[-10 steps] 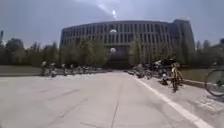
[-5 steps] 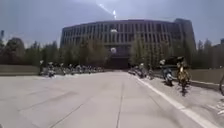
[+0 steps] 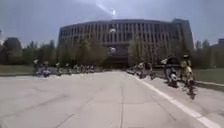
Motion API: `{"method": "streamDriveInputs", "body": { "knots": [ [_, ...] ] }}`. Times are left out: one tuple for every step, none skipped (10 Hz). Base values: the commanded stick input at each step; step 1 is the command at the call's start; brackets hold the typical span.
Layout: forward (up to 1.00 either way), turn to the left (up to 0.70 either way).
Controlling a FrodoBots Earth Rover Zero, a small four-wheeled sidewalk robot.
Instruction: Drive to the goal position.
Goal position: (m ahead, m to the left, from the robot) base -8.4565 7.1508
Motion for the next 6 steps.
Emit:
{"method": "streamDriveInputs", "body": {
  "knots": [
    [0.70, 0.00],
    [0.70, 0.00],
    [0.70, 0.00],
    [0.70, 0.00],
    [0.70, 0.00],
    [0.70, 0.00]
  ]
}}
